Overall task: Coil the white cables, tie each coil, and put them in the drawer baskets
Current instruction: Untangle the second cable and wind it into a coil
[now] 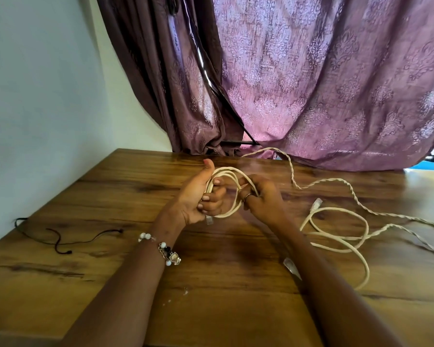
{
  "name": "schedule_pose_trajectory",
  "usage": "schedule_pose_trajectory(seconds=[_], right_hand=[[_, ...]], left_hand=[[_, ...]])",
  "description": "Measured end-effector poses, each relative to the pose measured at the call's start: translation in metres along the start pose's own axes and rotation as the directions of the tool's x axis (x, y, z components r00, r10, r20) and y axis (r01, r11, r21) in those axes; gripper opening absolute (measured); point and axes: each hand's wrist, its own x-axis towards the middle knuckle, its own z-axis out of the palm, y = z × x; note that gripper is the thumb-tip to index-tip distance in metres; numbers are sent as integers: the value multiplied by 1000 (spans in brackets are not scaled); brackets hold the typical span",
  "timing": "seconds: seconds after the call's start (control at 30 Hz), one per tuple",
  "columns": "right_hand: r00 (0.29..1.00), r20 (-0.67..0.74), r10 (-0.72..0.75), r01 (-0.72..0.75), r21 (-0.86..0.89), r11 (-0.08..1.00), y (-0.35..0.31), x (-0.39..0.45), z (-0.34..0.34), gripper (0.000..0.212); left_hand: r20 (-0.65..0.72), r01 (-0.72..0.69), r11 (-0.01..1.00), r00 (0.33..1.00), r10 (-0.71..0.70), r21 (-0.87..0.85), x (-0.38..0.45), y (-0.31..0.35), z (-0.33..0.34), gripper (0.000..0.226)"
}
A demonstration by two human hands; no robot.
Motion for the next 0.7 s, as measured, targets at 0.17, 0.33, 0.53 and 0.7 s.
schedule_pose_trajectory(seconds=[0.17,0.33,0.53,0.7], right_hand=[[998,53,45,-52,145,988,-11,-5,1,28],[999,46,-24,27,-67,997,-9,-6,-2,19],[970,238,37,174,-799,575,-8,-7,-17,42],[920,296,-258,354,-910,217,-15,-10,-5,35]], left_hand=[[30,21,999,999,-20,-44,-3,4,-3,56],[-110,-14,1000,994,13,-17,0,6,-4,45],[-254,-250,932,950,183,-261,-7,24,-17,48],[-397,-515,638,855,333,-573,-6,30,-34,50]])
